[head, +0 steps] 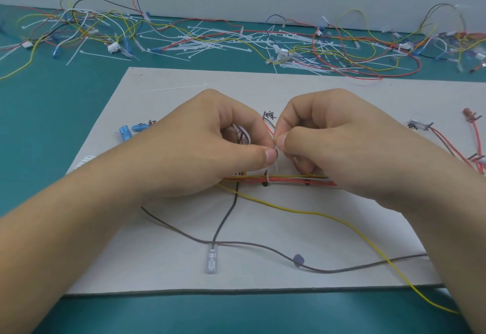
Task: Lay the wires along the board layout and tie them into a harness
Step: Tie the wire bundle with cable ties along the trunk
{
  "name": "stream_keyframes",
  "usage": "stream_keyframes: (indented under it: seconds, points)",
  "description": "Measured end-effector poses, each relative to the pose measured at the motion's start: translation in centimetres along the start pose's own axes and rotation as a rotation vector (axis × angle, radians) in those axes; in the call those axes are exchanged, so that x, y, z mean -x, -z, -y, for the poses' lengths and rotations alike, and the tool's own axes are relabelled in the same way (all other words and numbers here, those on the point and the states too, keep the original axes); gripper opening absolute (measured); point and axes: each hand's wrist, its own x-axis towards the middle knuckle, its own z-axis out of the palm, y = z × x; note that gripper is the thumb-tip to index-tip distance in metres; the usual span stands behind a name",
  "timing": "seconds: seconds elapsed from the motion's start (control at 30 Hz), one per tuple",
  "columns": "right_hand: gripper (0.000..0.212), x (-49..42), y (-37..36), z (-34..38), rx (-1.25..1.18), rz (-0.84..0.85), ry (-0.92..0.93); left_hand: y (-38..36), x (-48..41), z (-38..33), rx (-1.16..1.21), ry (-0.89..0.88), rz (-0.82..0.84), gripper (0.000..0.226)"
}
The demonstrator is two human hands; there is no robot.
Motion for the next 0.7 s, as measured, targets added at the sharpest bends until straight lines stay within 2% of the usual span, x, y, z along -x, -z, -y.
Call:
stream_keyframes:
  seconds: [0.7]
  points:
    - [0.014,0.02,-0.1,0.06,0.067,-0.075,0.079,0.03,0.08,-0.36,-0.003,0.01,0.015,0.017]
